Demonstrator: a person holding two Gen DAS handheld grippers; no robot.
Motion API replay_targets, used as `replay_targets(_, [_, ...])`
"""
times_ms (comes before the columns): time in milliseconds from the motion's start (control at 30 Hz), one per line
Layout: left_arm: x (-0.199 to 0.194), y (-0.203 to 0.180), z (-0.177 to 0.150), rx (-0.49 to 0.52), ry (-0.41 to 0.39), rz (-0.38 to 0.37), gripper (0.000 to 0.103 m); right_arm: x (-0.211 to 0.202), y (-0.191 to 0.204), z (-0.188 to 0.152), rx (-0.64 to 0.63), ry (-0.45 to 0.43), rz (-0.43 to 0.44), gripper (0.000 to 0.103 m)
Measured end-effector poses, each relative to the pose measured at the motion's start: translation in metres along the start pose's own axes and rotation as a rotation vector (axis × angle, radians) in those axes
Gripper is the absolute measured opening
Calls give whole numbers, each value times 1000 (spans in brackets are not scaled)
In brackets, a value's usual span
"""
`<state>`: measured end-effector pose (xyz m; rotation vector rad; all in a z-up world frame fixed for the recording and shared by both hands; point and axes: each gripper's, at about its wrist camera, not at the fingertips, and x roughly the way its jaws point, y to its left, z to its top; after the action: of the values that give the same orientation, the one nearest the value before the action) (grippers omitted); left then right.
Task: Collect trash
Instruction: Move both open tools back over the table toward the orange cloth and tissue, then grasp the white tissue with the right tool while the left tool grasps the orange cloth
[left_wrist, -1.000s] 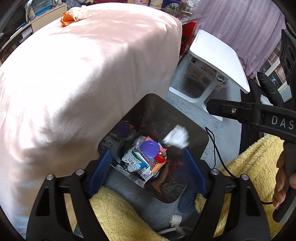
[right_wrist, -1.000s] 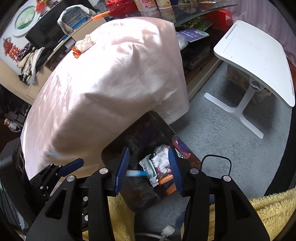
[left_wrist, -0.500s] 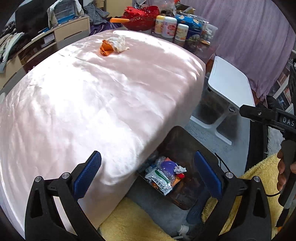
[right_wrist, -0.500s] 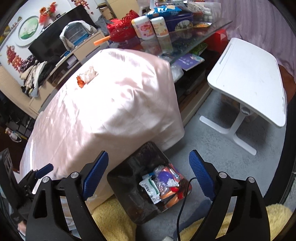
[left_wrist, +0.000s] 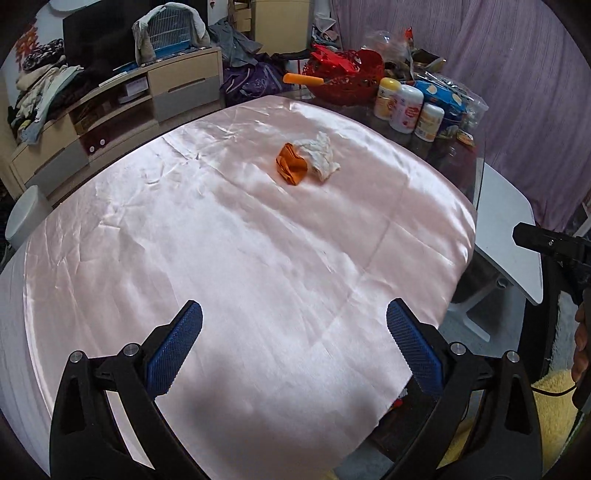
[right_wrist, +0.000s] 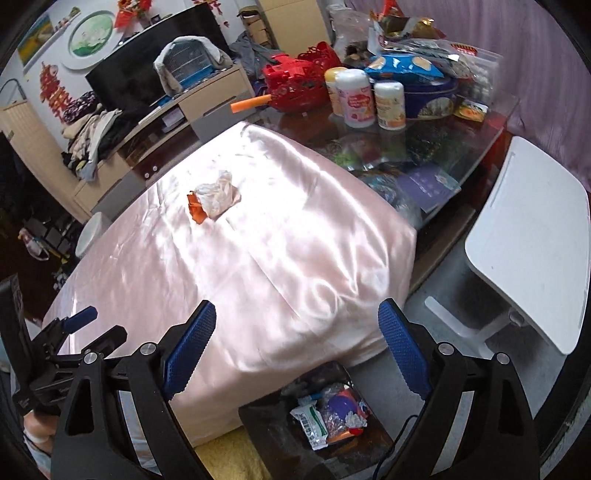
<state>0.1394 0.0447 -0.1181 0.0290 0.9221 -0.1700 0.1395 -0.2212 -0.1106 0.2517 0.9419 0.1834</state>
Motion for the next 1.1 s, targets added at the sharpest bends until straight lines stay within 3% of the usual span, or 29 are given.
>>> replay_targets(467, [47,33,65,-20,3,40,95,81,65,88,-90,24,100,89])
replay_targets(567, [61,34,74,-13,14,41,95,102,73,99,-98,43,111,82])
replay_targets(800, [90,37,90,5,40,41,94,157,79,119,-43,119,191,49])
replay_targets(1100, [118,37,99,15,78,22,90,202,95,130,-46,183,214,47])
